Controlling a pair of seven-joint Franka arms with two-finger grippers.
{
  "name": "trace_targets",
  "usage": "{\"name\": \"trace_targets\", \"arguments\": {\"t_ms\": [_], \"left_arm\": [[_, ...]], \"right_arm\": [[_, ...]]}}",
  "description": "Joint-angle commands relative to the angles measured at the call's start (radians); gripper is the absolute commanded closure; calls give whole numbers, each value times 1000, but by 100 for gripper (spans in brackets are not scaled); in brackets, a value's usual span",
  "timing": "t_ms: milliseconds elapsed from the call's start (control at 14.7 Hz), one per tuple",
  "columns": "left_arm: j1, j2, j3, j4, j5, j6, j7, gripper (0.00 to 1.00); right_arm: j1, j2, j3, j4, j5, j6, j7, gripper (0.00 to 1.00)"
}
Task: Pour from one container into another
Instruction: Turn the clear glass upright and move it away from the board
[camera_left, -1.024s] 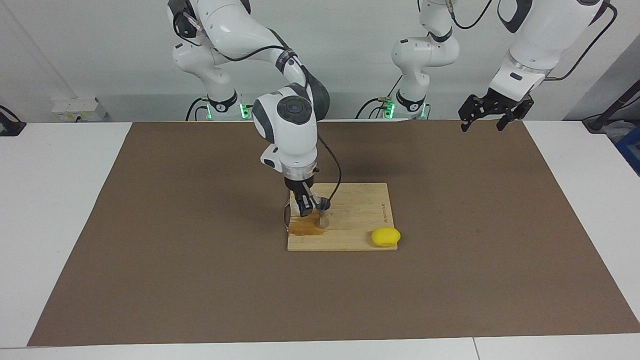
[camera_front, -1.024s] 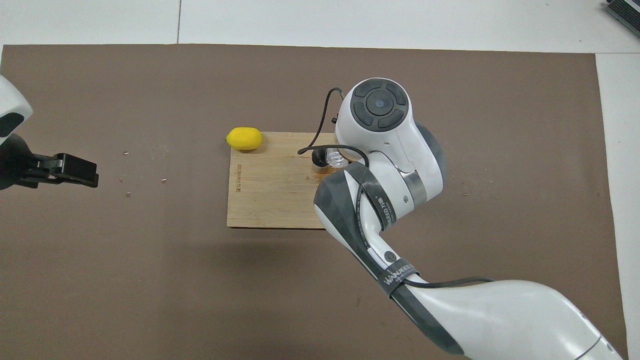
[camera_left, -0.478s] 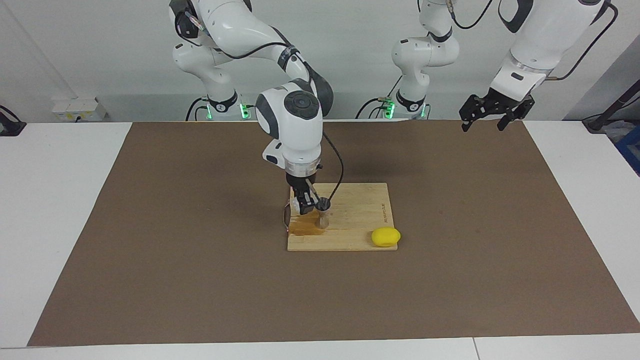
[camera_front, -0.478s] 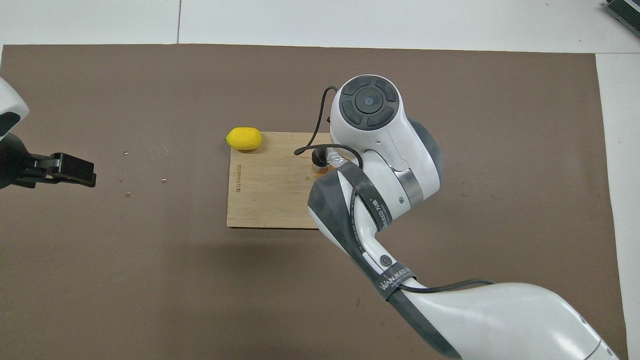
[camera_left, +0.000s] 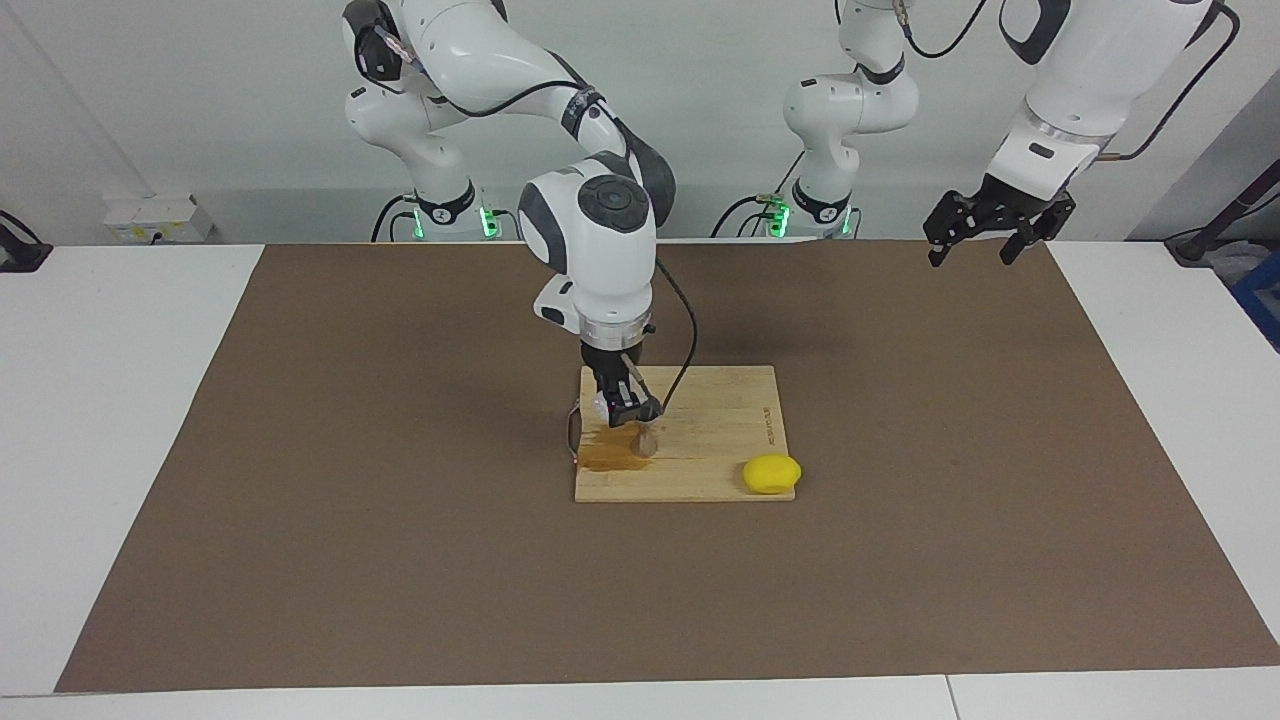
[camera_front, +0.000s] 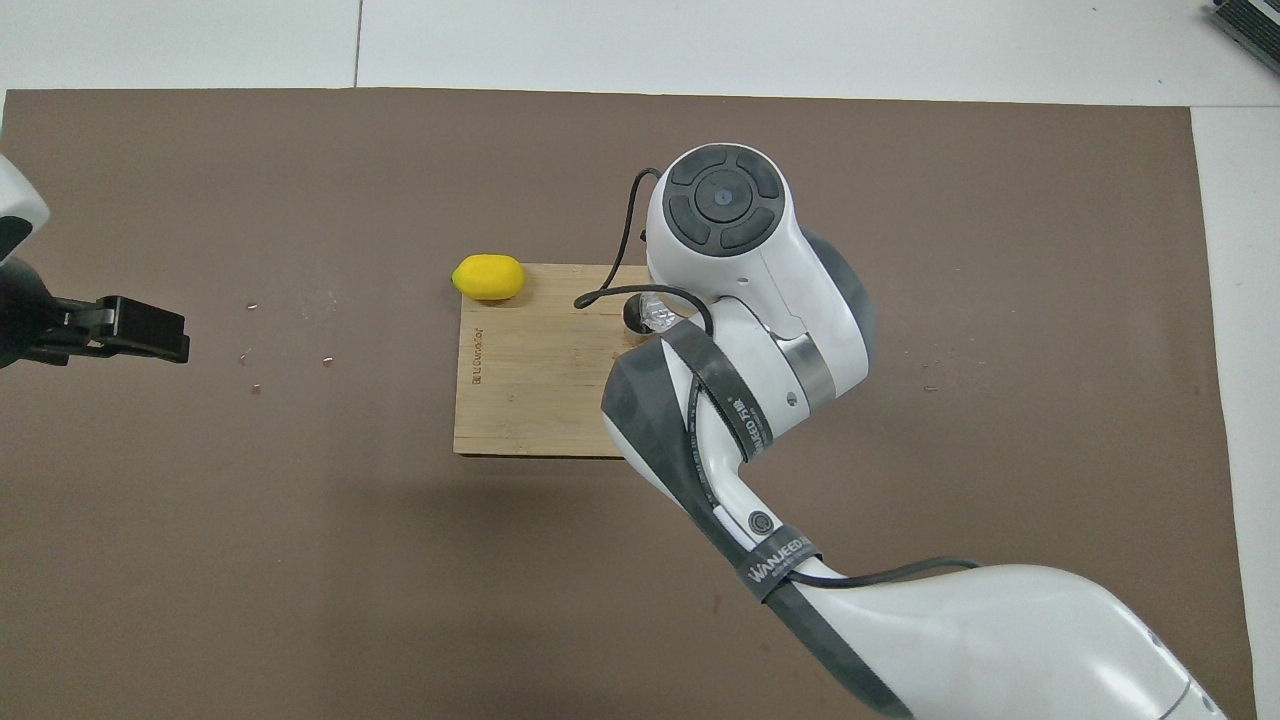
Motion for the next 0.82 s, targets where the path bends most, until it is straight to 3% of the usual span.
{"name": "trace_targets", "arguments": {"t_ms": [0,409,751], "left_arm": [[16,-9,-12,-5,-8,11,4,0],[14,-11,-9,-8,-8,-1,1,0],[14,-11,-9,-8,-6,-3,1,0]], "right_arm": [[-15,19,4,43,38,-24,22,100],[-70,8,4,41,154,-11,2,100],[-144,-1,4,12,294,-18,-152,100]]}}
